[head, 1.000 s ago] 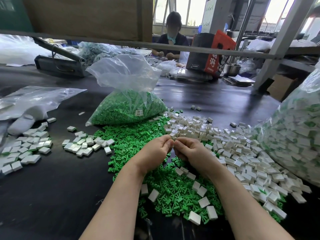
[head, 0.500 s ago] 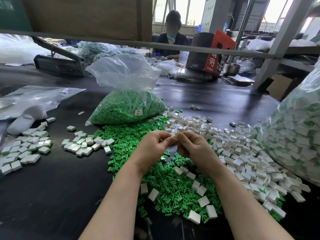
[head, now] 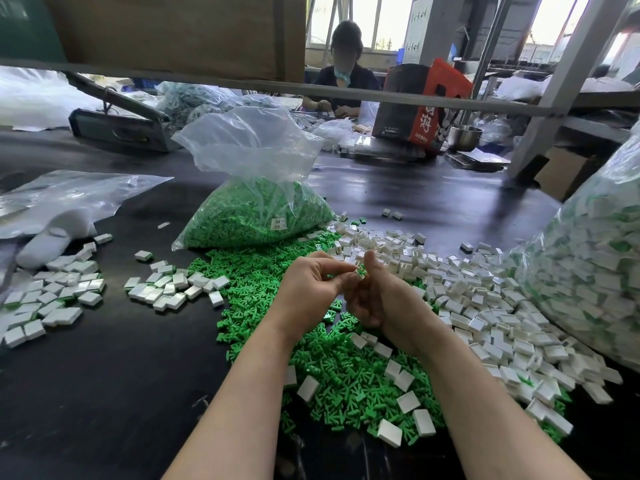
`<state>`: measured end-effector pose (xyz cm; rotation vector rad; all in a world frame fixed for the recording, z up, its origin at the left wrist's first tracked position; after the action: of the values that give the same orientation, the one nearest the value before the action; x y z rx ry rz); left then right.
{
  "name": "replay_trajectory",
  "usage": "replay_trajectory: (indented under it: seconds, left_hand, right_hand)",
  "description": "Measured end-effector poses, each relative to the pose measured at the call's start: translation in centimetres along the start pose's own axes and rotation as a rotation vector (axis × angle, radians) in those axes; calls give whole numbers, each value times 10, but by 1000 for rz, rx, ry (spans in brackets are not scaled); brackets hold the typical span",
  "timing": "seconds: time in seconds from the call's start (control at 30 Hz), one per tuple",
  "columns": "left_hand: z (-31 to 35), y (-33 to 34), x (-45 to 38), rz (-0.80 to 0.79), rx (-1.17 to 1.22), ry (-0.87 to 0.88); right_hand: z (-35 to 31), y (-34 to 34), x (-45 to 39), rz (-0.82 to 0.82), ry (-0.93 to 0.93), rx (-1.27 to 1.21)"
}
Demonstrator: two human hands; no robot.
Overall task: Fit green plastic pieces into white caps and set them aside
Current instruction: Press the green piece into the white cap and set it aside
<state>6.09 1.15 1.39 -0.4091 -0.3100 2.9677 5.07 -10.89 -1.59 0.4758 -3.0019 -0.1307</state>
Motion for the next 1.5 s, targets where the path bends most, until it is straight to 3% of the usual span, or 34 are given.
replay_trajectory:
  seconds: [0.17,0.47,1.23,1.5]
  left_hand:
    - [2,1,1,12,66,7]
    - [4,1,3,-5,128,-20]
    - [8,4,7,-13,168,-65]
    - [13,6,10,8,205,-107]
  right_hand:
    - [2,3,-1,-20,-14,-228]
    - [3,5,-1,-23,-13,-352]
    - [3,7,-2,-8,-46,-313]
    - [4,8,-4,-2,-102,-129]
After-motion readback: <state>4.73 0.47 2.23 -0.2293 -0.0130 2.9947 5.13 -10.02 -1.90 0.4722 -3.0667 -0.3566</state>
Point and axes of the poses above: each hand's wrist, its own x-axis away from the middle knuckle, its own y-axis out of the palm, z = x × y, the point moved 6 cm from there along -x, towards the middle knuckle
